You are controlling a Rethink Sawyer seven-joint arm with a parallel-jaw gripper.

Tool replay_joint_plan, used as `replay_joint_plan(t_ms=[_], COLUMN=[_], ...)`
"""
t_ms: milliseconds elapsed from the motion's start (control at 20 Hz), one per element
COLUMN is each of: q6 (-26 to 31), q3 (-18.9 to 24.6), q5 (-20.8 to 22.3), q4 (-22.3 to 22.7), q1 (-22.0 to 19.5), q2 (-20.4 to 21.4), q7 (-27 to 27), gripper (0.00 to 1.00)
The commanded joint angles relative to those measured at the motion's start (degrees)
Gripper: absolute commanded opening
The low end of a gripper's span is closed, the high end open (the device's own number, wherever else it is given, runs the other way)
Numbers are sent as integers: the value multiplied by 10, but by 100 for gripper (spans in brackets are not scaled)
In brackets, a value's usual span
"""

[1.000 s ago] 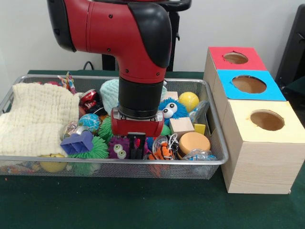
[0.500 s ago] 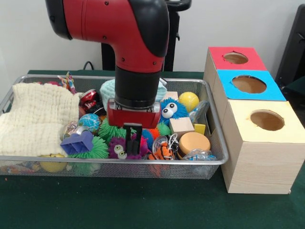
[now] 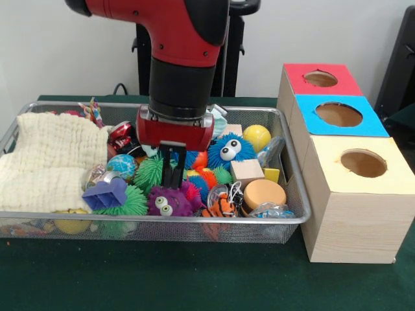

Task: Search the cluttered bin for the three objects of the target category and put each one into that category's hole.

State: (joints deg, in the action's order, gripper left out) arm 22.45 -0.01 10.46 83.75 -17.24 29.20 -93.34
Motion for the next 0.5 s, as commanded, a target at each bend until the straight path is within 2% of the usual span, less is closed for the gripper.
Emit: replay_joint_plan(t_ms=[50, 500], q6=[56, 48], q3=[-9, -13], q5=[-31, -38], q4=[39, 37], q1=[14, 17], q2=[-2, -12], q7=[-109, -101], gripper=[0, 0])
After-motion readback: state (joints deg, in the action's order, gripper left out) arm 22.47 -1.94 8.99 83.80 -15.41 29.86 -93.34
